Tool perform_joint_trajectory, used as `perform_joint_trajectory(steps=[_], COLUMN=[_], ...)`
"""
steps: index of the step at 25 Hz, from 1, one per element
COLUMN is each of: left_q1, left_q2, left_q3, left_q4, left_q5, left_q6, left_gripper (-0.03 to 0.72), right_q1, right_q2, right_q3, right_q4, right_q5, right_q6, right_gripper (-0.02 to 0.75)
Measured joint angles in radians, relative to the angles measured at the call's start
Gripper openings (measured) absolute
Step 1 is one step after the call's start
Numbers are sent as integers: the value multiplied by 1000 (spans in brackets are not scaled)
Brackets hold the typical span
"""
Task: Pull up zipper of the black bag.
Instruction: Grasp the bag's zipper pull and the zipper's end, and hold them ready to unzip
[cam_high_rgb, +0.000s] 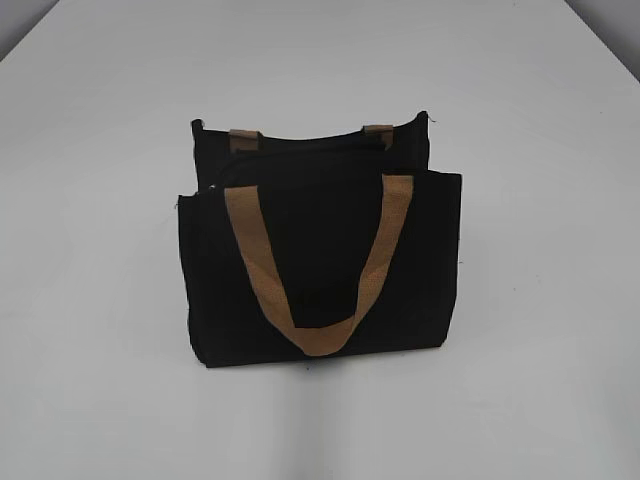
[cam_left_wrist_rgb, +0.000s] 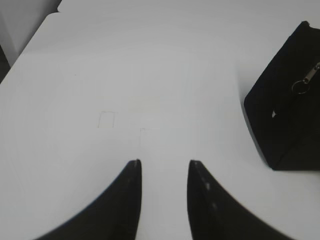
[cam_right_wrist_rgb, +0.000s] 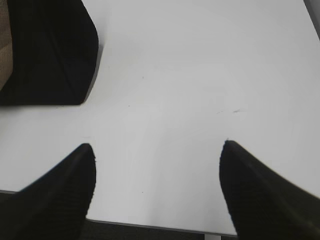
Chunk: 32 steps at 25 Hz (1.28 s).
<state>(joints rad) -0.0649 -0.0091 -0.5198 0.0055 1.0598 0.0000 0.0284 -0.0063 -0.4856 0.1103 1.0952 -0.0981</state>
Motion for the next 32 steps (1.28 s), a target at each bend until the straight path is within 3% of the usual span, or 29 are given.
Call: perform_joint_trajectory(steps=[32], left_q1=[0], left_q2=[71], left_q3=[-24], left_q4=[-29], left_q5=[-56], left_q6=[21], left_gripper=[239], right_q1=[0], right_q2=[0], right_q3=[0], right_q4=[1], right_q5=[0], right_q6=[0], right_gripper=[592])
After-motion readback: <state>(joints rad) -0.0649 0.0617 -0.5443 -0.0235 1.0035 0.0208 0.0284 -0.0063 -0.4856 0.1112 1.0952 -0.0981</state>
